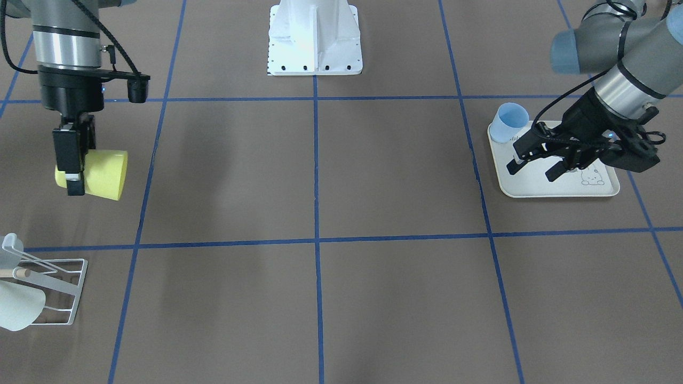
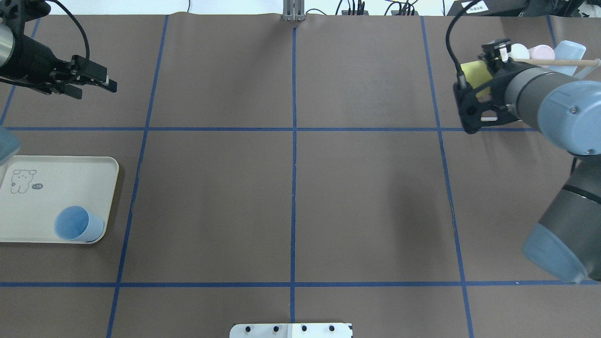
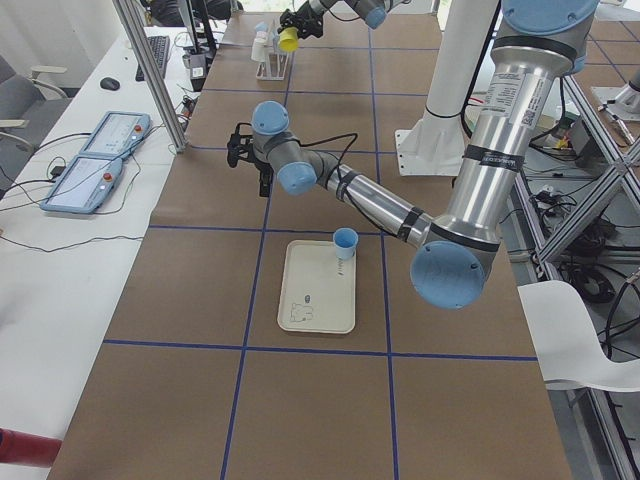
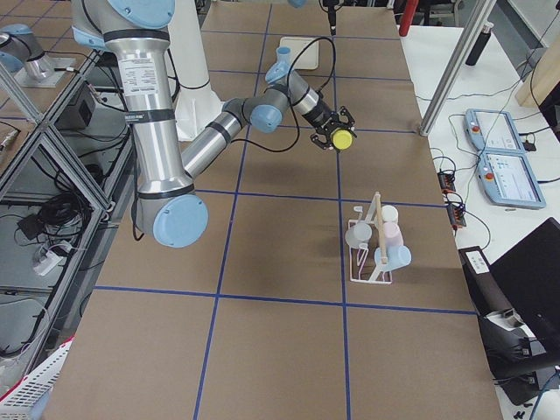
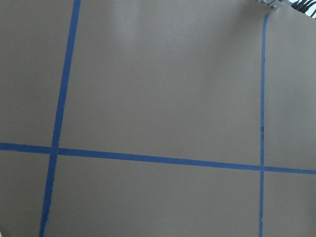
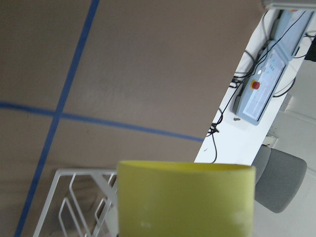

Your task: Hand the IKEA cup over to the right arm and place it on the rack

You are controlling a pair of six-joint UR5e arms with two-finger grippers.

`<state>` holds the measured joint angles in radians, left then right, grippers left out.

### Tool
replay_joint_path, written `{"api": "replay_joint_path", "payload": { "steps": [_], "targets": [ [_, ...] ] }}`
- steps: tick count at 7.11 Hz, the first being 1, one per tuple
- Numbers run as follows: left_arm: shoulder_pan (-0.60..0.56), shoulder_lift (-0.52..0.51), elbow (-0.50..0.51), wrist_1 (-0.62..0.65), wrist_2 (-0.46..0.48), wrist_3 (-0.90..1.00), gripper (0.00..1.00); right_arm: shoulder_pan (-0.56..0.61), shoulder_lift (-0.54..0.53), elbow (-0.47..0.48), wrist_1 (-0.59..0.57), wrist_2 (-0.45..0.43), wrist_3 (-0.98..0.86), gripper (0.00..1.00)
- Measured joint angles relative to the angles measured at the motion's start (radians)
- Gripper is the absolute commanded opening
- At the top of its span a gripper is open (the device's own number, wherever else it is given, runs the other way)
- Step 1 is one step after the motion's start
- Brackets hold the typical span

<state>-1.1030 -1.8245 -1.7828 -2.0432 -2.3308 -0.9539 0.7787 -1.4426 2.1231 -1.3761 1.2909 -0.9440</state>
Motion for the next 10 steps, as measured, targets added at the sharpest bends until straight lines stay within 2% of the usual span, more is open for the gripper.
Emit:
{"api": "replay_joint_path", "payload": {
  "steps": [3,5,7,10],
  "targets": [
    [-0.008,0.012,0.008,0.0,-0.001,0.03,1.0,0.156,-0.128,-0.029,0.006,0.032,-0.429,0.48],
    [-0.007,0.013,0.011,0.0,-0.001,0.03,1.0,0.241,-0.146,-0.123,0.008,0.037,-0.625,0.5],
    [-0.006,0.013,0.012,-0.001,-0.001,0.03,1.0,0.277,-0.144,-0.219,0.009,0.021,-0.718,0.52],
    [-0.005,0.011,0.014,-0.002,-0.001,0.029,1.0,0.282,-0.121,-0.326,0.011,-0.023,-0.741,0.51]
  ]
}}
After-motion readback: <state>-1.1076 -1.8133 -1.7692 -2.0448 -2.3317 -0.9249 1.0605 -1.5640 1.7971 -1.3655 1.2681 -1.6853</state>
